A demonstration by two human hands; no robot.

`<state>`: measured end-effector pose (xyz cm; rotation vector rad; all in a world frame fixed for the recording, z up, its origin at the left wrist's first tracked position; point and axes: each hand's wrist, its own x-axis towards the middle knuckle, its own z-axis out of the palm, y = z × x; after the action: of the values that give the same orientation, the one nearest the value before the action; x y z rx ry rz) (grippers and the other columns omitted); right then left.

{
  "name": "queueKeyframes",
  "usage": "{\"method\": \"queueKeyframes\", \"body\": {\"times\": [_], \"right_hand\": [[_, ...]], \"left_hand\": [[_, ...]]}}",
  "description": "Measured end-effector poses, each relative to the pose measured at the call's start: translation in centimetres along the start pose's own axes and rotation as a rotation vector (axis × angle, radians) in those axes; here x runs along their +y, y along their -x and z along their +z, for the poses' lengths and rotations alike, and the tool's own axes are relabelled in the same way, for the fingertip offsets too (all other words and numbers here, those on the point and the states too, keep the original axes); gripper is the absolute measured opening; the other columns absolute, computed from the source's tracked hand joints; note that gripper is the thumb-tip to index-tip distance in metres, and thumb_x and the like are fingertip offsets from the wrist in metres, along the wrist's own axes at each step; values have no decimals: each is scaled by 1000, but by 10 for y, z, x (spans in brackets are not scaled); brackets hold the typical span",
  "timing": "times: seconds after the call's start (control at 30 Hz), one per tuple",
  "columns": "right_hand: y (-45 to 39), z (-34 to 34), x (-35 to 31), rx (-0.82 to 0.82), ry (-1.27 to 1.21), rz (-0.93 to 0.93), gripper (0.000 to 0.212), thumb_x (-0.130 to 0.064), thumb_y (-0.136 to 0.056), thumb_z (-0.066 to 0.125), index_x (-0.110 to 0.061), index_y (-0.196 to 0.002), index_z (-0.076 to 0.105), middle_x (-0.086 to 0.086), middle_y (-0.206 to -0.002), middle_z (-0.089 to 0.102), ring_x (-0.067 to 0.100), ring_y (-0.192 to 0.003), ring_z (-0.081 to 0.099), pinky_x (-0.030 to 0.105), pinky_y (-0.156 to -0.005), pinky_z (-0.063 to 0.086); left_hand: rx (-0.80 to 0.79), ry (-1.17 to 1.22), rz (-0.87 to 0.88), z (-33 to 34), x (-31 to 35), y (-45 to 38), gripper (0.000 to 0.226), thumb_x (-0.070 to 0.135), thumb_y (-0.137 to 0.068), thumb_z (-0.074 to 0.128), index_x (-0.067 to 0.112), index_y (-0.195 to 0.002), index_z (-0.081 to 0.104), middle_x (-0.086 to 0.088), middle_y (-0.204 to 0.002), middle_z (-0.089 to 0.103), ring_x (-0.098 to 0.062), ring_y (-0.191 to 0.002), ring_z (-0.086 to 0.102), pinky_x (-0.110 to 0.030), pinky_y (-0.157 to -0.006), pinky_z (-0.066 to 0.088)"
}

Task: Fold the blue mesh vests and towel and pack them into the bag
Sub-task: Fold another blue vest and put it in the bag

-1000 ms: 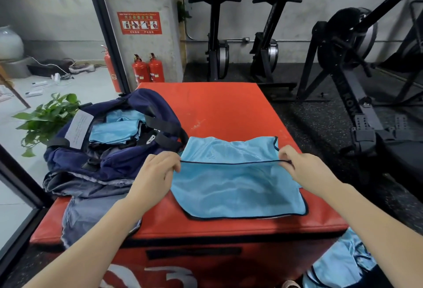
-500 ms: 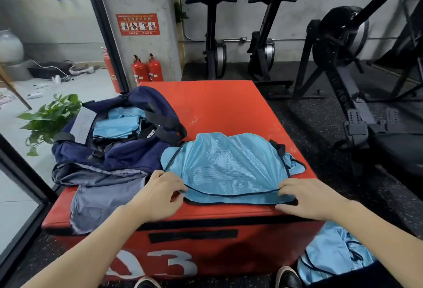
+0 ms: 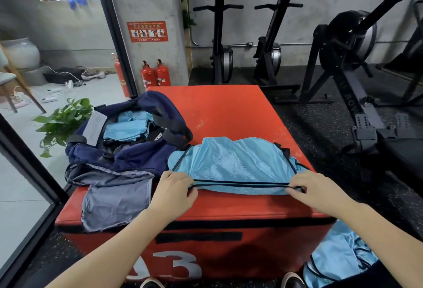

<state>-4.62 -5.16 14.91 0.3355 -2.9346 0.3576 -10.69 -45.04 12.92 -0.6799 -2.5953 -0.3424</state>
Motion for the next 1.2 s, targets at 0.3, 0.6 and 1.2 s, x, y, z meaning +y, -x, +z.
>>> {"method": "queueKeyframes", "body": {"times": [0.3,0.6,1.2], "right_hand": [[-9,-13,10,238,-1,-89,9,-32,-83,76,-26,-77,76,-21,-78,65,10,-87,51,18,-87,41],[-36,-66,7,330,-213,45,10,-7,-78,81,-15,-84,78,-8,-84,68,8,-81,65,8,-80,42],[-74,-375,-79,850,-490,113,19,-10,-89,71,-5,-107,75,5,-99,72,15,-90,63,21,-83,45]], "left_hand": [[59,77,-70,-9,-14,-18,23,22,-75,58,16,-86,77,8,-89,67,-18,-74,62,-21,-86,31],[74,145,-129,-71,-31,-75,18,6,-83,64,9,-95,77,-1,-101,68,-25,-94,66,-35,-92,47],[466,245,-119,-368,46,-218,22,12,-97,56,9,-109,74,-5,-95,70,-22,-87,62,-26,-72,44]]}}
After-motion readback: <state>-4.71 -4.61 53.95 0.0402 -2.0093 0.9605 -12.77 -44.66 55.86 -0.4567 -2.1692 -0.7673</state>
